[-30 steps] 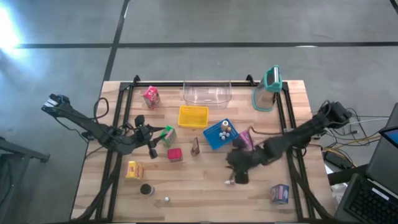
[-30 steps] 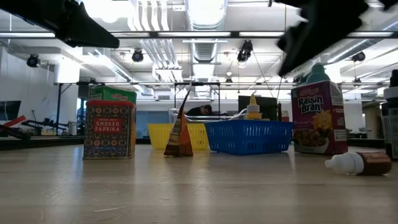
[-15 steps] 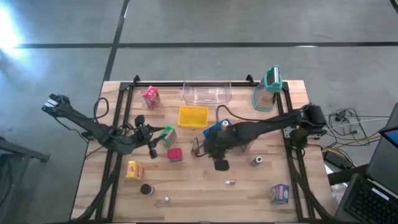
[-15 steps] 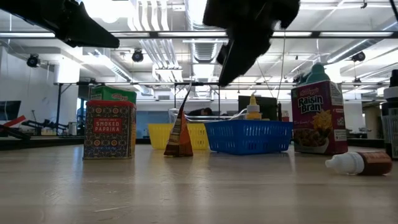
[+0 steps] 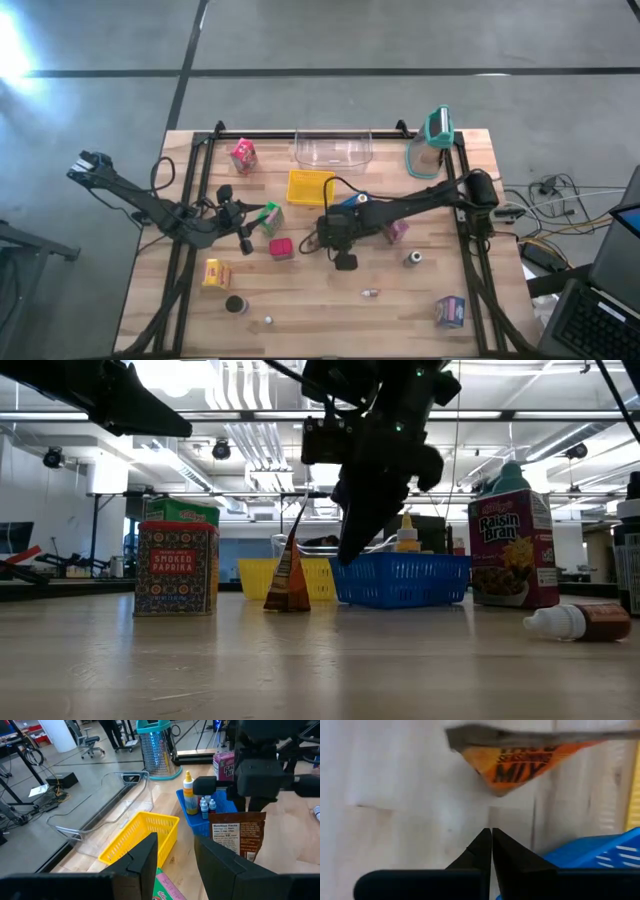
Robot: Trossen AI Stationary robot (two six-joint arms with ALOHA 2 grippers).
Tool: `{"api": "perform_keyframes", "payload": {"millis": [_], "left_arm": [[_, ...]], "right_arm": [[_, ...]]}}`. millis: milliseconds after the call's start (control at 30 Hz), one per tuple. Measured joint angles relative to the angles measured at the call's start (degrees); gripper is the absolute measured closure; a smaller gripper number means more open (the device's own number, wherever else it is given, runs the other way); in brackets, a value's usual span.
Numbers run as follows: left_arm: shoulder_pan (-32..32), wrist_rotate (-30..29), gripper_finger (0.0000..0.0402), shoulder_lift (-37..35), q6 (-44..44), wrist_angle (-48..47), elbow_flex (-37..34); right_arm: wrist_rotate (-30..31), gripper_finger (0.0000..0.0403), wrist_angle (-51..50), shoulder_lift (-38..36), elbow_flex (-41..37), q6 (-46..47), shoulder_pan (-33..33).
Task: Pick & Place Kitchen Items
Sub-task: Adjust the blue bin
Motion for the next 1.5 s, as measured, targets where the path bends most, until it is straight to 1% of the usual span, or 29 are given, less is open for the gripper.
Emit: {"api": "perform_keyframes", "payload": {"millis": [200, 467, 767, 900, 1067, 1233, 1400, 1500], "left_arm": [[0.0, 0.0, 0.0266, 0.0, 0.0, 0.0, 0.0], [0.0, 0.0, 0.0266, 0.0, 0.0, 0.0, 0.0], [0.0, 0.0, 0.0266, 0.0, 0.0, 0.0, 0.0], [0.0, 0.0, 0.0266, 0.0, 0.0, 0.0, 0.0], [0.0, 0.0, 0.0266, 0.0, 0.0, 0.0, 0.0], [0.0, 0.0, 0.0266, 0.0, 0.0, 0.0, 0.0], [0.0, 0.0, 0.0266, 0.0, 0.0, 0.0, 0.0], [0.0, 0.0, 0.0266, 0.0, 0.0, 0.1, 0.0]], "right_arm": [[1.5, 0.0394, -0.2, 0.0, -0.7, -0.8, -2.3], [1.5, 0.0394, -0.2, 0.0, -0.7, -2.2, -4.1], [1.5, 0.0394, -0.3, 0.0, -0.8, -2.9, -5.4], [1.6, 0.0394, -2.1, -0.1, -0.8, -2.6, -5.5], [2.8, 0.0394, -2.2, -0.1, -0.8, -2.9, -5.5], [5.4, 0.0394, -1.2, -0.2, -0.6, -4.4, -5.5], [5.0, 0.0394, -1.3, -3.9, -0.3, -4.6, -4.2], [1.9, 0.0394, -5.1, -6.6, -0.4, -2.5, -2.5]]}}
